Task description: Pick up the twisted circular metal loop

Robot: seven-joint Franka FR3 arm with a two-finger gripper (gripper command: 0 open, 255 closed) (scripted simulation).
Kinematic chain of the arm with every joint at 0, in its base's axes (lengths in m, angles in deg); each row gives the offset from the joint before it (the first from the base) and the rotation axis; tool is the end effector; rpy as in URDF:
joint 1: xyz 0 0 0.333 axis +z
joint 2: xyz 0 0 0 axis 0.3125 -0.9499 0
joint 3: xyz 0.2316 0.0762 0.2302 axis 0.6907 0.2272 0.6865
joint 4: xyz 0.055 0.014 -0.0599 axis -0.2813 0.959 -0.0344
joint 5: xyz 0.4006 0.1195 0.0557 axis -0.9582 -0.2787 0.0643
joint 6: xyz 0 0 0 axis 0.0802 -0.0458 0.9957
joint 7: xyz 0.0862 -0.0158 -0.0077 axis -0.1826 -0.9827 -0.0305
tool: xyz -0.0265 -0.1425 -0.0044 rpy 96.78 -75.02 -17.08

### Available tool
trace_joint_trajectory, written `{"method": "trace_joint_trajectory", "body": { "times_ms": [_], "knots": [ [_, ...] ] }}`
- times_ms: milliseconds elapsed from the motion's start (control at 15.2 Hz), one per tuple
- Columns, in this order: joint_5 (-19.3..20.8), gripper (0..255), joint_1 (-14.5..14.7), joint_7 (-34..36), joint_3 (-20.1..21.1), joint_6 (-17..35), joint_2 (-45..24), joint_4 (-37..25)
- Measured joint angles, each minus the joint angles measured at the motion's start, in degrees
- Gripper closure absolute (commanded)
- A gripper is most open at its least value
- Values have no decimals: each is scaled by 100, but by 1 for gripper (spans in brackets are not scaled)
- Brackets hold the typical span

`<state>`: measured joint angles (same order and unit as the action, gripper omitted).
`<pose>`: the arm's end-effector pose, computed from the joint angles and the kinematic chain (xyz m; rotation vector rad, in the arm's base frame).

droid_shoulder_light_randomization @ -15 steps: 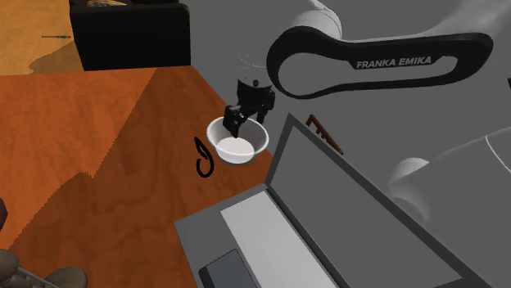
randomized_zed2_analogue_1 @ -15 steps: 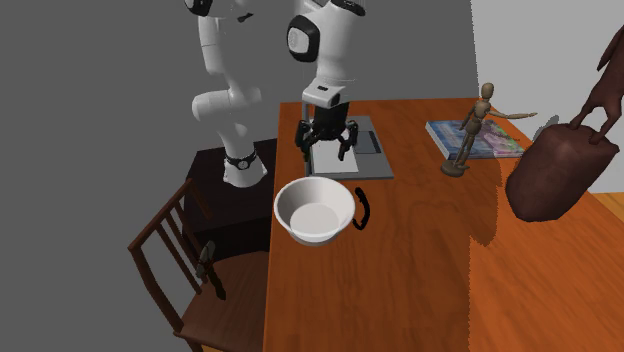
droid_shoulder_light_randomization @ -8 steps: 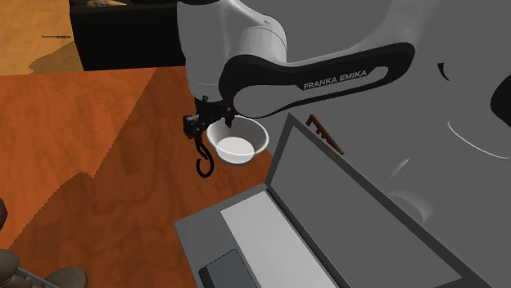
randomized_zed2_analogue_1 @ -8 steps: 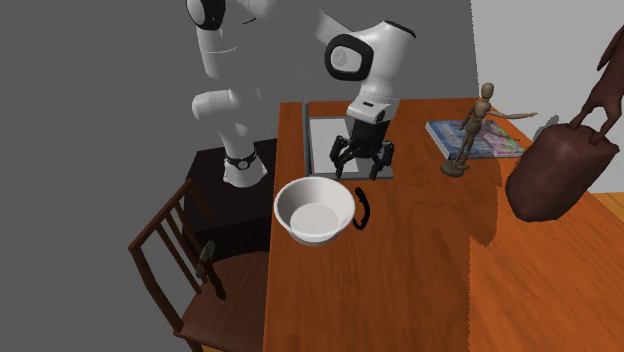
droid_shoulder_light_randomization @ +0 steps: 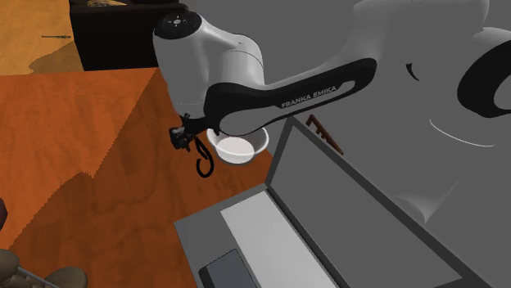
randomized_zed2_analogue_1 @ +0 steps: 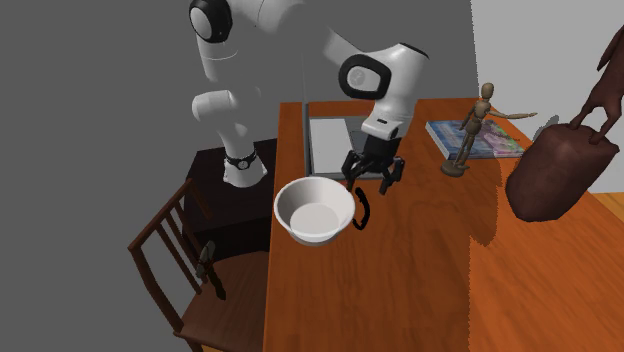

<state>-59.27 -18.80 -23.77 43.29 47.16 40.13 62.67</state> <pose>0.4955 0.3472 0.4166 2.8559 -0.1678 0.2907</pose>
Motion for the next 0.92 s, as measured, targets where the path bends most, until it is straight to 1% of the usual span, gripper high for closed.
{"method": "trace_joint_trajectory", "body": {
  "times_ms": [132,198,924],
  "knots": [
    [90,0,19,84,-9,94,-103,37],
    [99,255,21,103,-9,121,-110,64],
    [93,255,19,96,-8,119,-97,60]
  ]
}}
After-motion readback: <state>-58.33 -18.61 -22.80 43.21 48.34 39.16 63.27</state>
